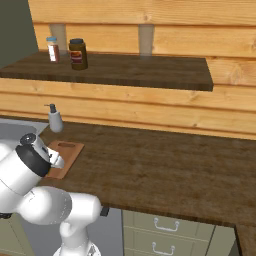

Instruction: Pick up the sponge from the counter and clean the cutting board by briefly scrubbing or pressing down on the cutting board. Once finished, release the sponge.

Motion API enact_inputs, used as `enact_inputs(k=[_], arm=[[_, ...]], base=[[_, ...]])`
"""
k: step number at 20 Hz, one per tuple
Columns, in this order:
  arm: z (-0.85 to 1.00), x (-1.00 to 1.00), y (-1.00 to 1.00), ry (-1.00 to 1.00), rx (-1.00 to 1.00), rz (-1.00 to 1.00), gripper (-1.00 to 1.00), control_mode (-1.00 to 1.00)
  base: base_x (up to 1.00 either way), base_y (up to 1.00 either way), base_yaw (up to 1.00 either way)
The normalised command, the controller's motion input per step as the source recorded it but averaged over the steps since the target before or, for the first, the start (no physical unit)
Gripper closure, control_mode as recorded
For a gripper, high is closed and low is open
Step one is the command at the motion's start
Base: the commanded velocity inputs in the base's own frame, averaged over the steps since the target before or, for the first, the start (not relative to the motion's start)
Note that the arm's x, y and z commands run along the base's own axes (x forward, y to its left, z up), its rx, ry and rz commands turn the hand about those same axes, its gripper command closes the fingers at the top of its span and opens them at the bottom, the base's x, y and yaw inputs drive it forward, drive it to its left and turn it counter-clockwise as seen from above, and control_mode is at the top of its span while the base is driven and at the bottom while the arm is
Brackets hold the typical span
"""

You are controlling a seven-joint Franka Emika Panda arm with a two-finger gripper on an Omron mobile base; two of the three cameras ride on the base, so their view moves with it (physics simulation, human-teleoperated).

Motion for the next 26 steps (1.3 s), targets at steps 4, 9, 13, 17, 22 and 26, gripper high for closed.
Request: enact_inputs(k=[4, 9, 13, 17, 22, 26], arm=[[0.00, 0.62, 0.00, 0.02, 0.00, 0.00, 1.00, -1.00], [0.00, 0.62, 0.00, 0.00, 0.00, 0.00, 1.00, -1.00], [0.00, 0.57, 0.00, 0.00, 0.00, 0.00, 1.00, -1.00], [0.00, 0.58, 0.00, 0.00, 0.00, 0.00, 1.00, -1.00], [0.00, 0.52, 0.06, 0.01, 0.00, 0.00, 1.00, -1.00], [0.00, 0.05, 0.00, 0.04, 0.00, 0.00, 1.00, -1.00]], base=[[0.00, 0.00, 0.00], [0.00, 0.00, 0.00], [0.00, 0.00, 0.00], [0.00, 0.00, 0.00], [0.00, 0.00, 0.00], [0.00, 0.00, 0.00]])
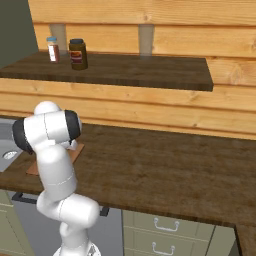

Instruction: Pick up the sponge from the counter and clean the cutting board by briefly scrubbing or pressing down on the cutting board. Once finished, release the sponge.

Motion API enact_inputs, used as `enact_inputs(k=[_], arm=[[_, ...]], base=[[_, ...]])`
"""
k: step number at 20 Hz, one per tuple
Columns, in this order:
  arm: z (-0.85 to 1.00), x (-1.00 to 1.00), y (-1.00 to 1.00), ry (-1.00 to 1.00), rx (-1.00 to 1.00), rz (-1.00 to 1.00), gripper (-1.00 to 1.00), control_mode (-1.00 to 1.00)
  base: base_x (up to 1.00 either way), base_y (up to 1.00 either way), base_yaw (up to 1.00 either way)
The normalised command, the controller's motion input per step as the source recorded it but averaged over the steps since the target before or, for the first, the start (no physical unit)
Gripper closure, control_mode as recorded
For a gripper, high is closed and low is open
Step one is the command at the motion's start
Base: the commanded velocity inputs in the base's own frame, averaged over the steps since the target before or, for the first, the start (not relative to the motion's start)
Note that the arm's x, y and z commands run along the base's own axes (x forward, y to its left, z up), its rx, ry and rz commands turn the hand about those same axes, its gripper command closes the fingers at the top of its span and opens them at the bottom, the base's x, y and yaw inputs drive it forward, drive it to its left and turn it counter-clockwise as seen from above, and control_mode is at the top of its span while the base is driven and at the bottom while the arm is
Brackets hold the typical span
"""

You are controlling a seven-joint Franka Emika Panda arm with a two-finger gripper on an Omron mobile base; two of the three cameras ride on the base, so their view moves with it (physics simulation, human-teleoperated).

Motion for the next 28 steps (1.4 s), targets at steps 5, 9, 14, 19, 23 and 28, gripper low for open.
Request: enact_inputs(k=[5, 9, 14, 19, 23, 28], arm=[[-0.01, -0.11, -0.27, 0.00, 0.01, 0.00, 1.00, -1.00], [-0.04, -0.02, -0.41, 0.03, 0.04, 0.00, 1.00, -1.00], [-0.01, 0.00, -0.37, 0.00, 0.00, 0.00, 1.00, -1.00], [-0.03, 0.00, -0.33, 0.00, 0.00, 0.00, 1.00, -1.00], [-0.01, 0.00, -0.35, 0.00, 0.00, 0.00, 1.00, -1.00], [-0.08, -0.10, -0.27, 0.00, 0.00, 0.00, 1.00, -1.00]], base=[[0.00, 0.00, 0.00], [0.00, 0.00, 0.00], [0.00, 0.00, 0.00], [0.00, 0.00, 0.00], [0.00, 0.00, 0.00], [0.00, 0.00, 0.00]])
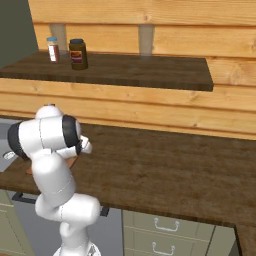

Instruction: Pick up the sponge from the counter and clean the cutting board by briefly scrubbing or pressing down on the cutting board. Once finished, release the sponge.

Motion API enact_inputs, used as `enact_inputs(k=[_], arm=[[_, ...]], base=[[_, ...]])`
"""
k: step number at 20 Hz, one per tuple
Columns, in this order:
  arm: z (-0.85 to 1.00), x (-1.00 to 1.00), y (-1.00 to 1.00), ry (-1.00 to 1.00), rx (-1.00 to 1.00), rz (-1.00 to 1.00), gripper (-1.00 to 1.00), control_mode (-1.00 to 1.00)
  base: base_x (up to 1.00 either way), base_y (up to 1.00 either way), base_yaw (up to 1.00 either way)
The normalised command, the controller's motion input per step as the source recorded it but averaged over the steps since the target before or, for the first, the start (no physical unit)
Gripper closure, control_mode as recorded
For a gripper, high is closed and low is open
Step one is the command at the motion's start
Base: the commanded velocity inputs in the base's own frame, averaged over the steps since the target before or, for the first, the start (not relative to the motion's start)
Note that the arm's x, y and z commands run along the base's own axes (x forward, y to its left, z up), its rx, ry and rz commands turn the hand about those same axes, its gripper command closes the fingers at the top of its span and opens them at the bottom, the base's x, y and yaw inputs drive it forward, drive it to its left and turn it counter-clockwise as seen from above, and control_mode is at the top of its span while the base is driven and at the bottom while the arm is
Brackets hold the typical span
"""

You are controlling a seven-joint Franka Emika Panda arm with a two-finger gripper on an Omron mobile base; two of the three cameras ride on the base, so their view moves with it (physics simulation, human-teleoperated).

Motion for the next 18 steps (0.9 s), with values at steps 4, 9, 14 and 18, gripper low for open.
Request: enact_inputs(k=[4, 9, 14, 18], arm=[[-0.28, -0.73, -0.03, 0.00, 0.00, 0.00, 1.00, -1.00], [-0.31, -1.00, 0.00, 0.00, 0.01, 0.00, 1.00, -1.00], [-0.33, -1.00, 0.00, 0.00, 0.04, 0.00, 1.00, -1.00], [-0.39, -1.00, -0.04, 0.01, 0.07, 0.00, 1.00, -1.00]], base=[[0.00, 0.00, 0.00], [0.00, 0.00, 0.00], [0.00, 0.00, 0.00], [0.00, 0.00, 0.00]])
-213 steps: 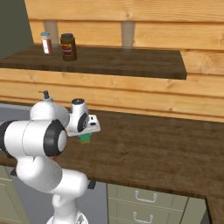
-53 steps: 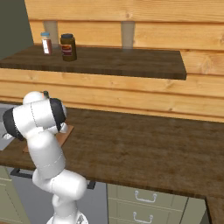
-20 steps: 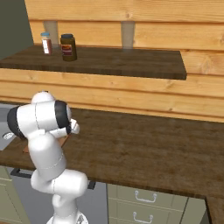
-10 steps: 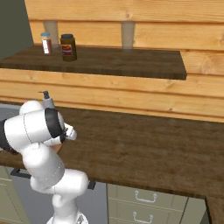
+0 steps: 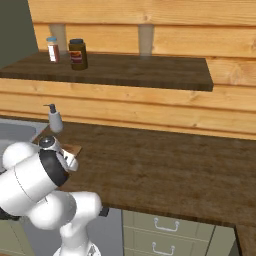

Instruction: Pick up the sponge from the counter and clean the cutting board by briefly scrubbing or pressing down on the cutting board. Once finished, release the sponge.

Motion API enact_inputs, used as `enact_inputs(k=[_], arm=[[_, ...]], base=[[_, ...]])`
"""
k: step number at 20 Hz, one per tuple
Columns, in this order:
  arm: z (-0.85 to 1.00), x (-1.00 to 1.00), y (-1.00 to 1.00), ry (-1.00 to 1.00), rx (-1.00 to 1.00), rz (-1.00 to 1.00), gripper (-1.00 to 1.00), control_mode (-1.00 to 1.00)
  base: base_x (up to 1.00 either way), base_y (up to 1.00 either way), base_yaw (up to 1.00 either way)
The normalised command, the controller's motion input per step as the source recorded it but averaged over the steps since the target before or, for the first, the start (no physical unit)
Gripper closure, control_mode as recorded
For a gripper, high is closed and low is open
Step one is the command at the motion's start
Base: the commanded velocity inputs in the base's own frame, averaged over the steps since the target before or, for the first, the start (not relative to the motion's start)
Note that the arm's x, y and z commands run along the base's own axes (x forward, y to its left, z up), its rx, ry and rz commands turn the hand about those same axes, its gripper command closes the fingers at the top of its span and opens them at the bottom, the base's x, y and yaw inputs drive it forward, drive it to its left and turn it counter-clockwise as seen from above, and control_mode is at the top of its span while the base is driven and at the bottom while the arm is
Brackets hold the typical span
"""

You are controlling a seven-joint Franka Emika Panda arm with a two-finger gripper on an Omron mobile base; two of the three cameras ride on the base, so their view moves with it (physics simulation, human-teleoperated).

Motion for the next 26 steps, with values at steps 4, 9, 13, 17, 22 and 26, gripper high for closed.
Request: enact_inputs(k=[4, 9, 13, 17, 22, 26], arm=[[-0.34, -0.99, -0.04, 0.03, 0.04, 0.00, 1.00, -1.00], [-0.22, -0.76, -0.04, 0.02, 0.00, 0.01, 1.00, -1.00], [-0.18, 0.30, -0.01, 0.01, -0.20, 0.00, 1.00, -1.00], [0.04, 1.00, -0.24, 0.22, -0.13, -0.11, 1.00, -1.00], [0.01, 0.99, -0.59, 0.30, -0.02, -0.04, 1.00, -1.00], [0.00, 0.58, -0.31, 0.09, 0.00, 0.00, 1.00, -1.00]], base=[[0.00, 0.00, 0.00], [0.00, 0.00, 0.00], [0.00, 0.00, 0.00], [0.00, 0.00, 0.00], [0.00, 0.00, 0.00], [0.00, 0.00, 0.00]])
